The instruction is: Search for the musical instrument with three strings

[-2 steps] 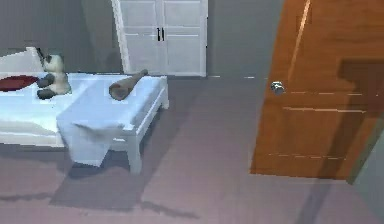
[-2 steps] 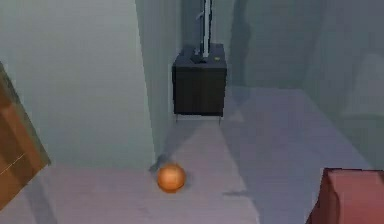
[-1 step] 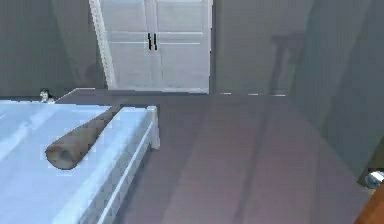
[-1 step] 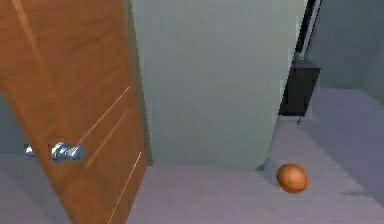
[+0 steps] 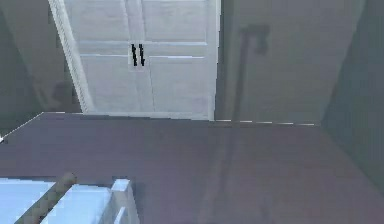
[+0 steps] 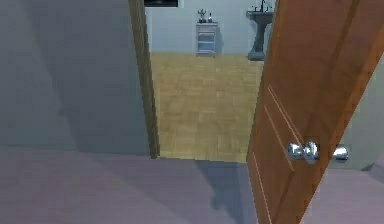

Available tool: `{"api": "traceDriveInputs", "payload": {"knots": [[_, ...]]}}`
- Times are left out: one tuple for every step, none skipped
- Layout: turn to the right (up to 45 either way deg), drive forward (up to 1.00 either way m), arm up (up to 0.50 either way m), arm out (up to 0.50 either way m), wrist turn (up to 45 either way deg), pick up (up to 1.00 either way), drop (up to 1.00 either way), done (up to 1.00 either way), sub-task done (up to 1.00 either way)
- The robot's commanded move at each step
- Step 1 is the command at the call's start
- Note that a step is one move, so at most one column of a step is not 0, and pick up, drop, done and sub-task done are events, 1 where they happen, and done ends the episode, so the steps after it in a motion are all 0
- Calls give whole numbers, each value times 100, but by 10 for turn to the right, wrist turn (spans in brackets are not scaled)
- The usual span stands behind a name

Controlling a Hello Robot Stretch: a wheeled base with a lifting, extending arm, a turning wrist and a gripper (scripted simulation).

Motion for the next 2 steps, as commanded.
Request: {"api": "traceDriveInputs", "payload": {"knots": [[30, 0, 0, 0, 0, 0, 0, 0, 0], [0, 100, 0, 0, 0, 0, 0, 0, 0]]}}
